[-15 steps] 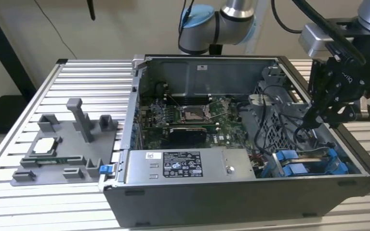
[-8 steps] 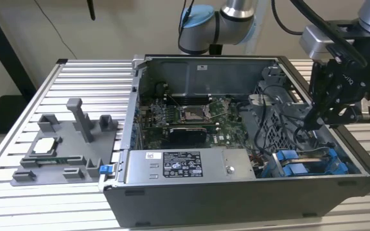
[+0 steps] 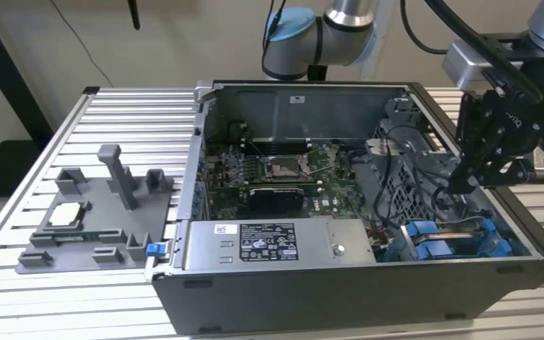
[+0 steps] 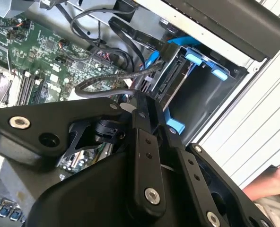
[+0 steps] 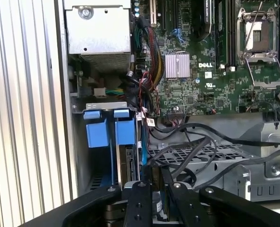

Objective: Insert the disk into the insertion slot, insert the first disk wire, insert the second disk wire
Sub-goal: 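Insert the first disk wire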

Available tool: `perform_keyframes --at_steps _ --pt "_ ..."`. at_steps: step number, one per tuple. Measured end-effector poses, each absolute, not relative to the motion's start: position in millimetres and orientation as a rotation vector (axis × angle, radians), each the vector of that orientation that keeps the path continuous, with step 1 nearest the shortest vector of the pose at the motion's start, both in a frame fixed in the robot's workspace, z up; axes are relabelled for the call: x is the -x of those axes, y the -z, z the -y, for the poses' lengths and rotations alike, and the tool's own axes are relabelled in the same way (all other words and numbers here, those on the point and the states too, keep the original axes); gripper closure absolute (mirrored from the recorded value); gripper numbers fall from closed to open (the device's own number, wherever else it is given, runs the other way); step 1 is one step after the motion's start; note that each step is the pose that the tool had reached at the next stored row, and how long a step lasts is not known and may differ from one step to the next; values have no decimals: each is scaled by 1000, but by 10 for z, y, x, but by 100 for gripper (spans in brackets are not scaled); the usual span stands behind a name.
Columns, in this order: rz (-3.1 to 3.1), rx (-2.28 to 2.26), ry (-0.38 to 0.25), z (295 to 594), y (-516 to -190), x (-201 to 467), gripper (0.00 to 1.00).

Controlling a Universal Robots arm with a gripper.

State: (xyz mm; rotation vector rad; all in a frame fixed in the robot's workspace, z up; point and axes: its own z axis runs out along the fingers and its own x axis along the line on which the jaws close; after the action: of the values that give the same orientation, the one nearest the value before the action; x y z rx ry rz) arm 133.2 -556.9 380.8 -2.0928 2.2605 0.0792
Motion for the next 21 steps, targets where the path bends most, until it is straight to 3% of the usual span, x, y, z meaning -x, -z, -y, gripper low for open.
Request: perform_keyframes --at_steps 21 --pt "-2262 2094 -77 5684 -3776 -1347 100"
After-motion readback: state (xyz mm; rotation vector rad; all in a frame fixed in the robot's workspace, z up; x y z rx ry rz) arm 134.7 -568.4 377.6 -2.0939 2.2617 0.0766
